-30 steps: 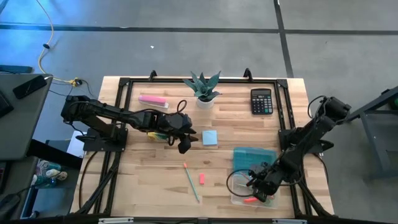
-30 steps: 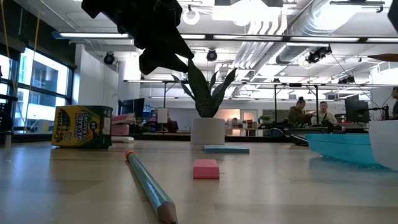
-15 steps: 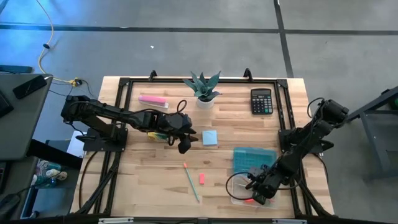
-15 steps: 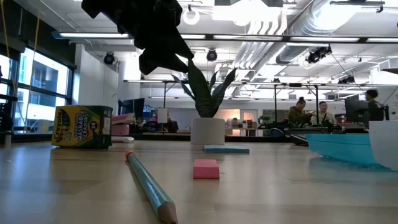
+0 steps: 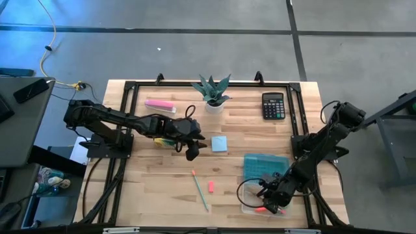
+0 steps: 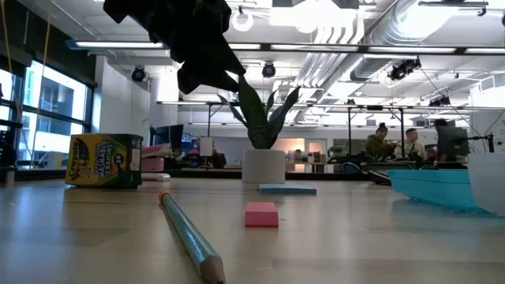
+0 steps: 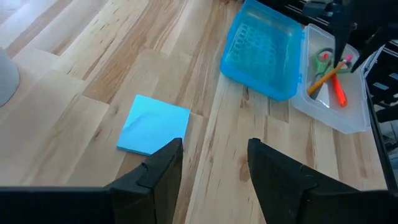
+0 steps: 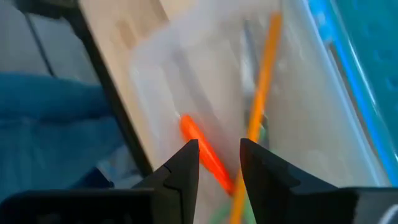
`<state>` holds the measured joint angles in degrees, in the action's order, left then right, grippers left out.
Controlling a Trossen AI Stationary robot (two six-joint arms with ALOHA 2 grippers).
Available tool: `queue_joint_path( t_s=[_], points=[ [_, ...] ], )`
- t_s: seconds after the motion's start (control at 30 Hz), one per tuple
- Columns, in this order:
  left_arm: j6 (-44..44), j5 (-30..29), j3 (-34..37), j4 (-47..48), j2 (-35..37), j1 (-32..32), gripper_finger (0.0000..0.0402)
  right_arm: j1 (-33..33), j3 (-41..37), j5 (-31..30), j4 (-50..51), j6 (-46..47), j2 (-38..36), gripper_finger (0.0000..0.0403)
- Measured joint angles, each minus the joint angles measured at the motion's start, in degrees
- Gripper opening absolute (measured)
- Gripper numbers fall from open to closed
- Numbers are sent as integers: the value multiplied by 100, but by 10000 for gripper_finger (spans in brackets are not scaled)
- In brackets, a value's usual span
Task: Pack school essentials
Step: Put the blue pencil into the blue supply box
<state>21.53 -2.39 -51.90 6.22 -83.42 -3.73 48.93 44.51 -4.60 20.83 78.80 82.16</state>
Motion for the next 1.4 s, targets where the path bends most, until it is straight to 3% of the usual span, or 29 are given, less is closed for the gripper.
queue_joint_path(
  t_s=[0.47,0.7,0.9,1.13,1.4],
  points=[
    [384,63,-1,613,0,-9,182,-193,0,-2127,-101,240,-510,108],
    [305,160,-1,893,0,-9,199,-666,15,-2310,-896,175,-510,108],
    [-287,1051,-2,899,59,-9,197,-807,696,-2872,-891,-358,-510,108],
    [-1186,1121,-83,977,203,262,193,-810,1767,-3855,-131,-887,-345,108],
    [-2476,1132,-542,1234,286,733,193,-929,2652,-3708,125,-587,396,108]
  ],
)
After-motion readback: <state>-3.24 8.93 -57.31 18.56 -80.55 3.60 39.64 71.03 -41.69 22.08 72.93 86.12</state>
